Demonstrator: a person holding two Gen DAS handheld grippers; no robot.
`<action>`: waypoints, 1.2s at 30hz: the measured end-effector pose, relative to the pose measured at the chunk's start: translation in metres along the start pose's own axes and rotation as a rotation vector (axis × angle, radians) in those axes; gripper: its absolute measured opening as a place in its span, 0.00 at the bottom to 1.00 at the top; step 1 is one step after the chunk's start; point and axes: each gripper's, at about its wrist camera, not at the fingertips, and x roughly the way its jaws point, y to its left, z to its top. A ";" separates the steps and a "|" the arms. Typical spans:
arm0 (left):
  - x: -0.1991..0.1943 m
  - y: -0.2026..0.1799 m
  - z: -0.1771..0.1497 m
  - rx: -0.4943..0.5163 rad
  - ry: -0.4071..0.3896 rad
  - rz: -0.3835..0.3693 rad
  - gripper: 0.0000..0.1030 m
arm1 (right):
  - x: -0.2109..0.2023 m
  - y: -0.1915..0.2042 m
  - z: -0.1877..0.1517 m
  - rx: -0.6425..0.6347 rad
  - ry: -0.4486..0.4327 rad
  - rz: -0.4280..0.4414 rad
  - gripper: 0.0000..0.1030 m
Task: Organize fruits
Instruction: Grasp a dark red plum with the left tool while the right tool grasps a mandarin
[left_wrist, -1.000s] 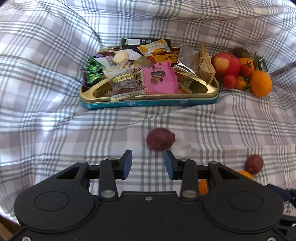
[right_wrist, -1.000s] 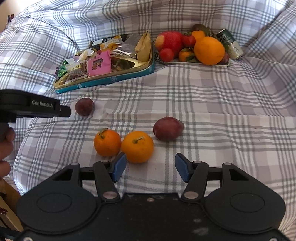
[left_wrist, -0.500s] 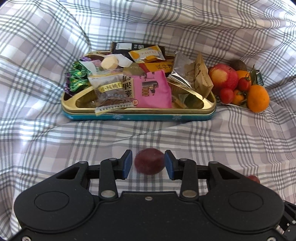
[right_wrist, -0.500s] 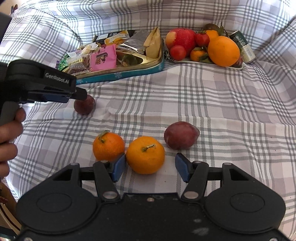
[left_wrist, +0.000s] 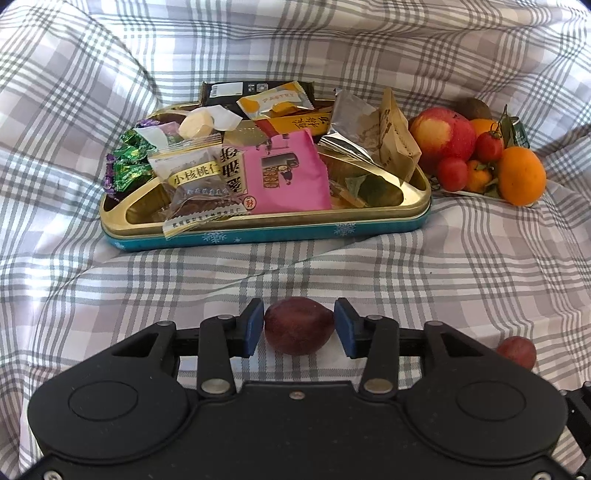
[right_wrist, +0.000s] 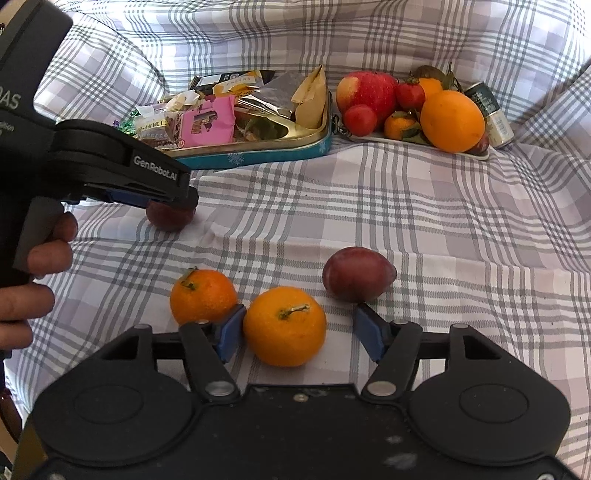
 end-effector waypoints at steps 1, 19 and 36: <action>0.002 -0.001 0.000 0.004 0.004 -0.002 0.51 | 0.001 0.000 0.000 -0.006 -0.002 -0.002 0.66; 0.011 -0.011 -0.003 0.055 0.019 0.049 0.49 | -0.006 0.007 -0.006 -0.082 -0.008 0.014 0.46; -0.093 -0.028 -0.025 0.069 -0.063 0.053 0.42 | -0.077 -0.021 -0.022 0.015 -0.050 0.037 0.46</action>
